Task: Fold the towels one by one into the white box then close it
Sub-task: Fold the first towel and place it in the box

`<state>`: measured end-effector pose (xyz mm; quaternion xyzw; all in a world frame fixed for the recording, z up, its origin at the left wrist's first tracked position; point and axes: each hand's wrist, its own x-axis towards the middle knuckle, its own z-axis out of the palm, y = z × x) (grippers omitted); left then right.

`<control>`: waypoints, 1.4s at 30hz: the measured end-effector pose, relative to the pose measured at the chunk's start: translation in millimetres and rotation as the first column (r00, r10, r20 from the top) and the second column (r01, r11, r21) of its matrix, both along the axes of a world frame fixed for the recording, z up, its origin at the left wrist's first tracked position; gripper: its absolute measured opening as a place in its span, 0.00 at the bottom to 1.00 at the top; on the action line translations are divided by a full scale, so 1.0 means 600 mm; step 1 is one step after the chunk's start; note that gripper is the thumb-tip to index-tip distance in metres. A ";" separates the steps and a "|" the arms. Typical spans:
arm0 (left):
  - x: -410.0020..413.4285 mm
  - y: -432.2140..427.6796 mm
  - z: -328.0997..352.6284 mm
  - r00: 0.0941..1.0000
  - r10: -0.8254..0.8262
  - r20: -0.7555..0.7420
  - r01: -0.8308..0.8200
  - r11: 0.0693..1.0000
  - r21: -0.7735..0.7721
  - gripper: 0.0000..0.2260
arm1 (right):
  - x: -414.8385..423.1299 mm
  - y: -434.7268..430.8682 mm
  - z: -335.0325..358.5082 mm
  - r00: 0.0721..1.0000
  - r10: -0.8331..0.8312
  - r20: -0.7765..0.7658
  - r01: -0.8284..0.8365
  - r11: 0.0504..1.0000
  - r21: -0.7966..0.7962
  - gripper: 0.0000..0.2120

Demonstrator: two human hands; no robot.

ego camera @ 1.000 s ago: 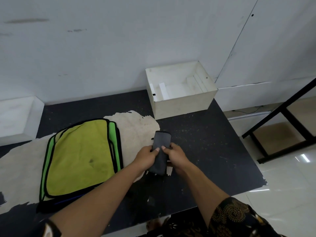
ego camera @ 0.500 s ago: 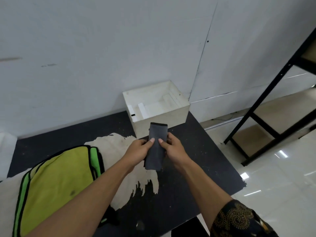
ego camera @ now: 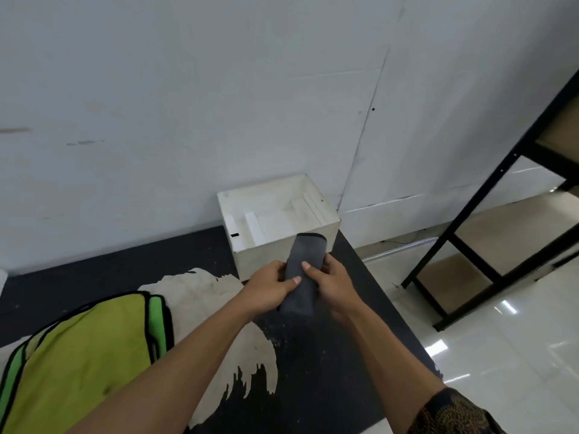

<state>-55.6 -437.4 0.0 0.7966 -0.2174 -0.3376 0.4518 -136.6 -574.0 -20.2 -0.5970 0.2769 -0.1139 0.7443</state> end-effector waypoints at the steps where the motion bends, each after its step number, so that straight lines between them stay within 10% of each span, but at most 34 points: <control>1: 0.006 -0.006 0.003 1.000 -0.018 0.001 0.018 1.000 0.002 0.17 | 0.011 -0.010 0.000 1.000 0.006 -0.009 -0.006 1.000 -0.003 0.12; 9: 0.099 -0.060 0.066 0.977 0.017 0.214 -0.024 0.999 0.028 0.21 | 0.154 -0.090 0.049 0.991 0.129 -0.015 -0.130 0.988 -0.078 0.14; 21: 0.268 -0.175 0.012 0.977 0.214 0.002 -0.211 0.959 0.189 0.28 | 0.414 -0.206 -0.004 0.922 0.281 -0.267 -0.366 0.858 -0.361 0.14; 36: 0.324 -0.251 -0.132 0.953 0.263 -0.147 -0.201 0.918 0.342 0.35 | 0.463 -0.239 -0.077 0.708 0.179 -0.684 -0.703 0.276 -0.655 0.25; 40: 0.316 -0.255 -0.134 0.971 0.188 -0.147 -0.108 0.895 0.432 0.33 | 0.447 -0.231 -0.092 0.751 0.070 -0.657 -0.639 -0.178 -0.749 0.21; 42: 0.313 -0.252 -0.129 0.981 0.156 -0.116 -0.082 0.875 0.477 0.31 | 0.442 -0.220 -0.099 0.784 0.074 -0.616 -0.582 -0.254 -0.772 0.16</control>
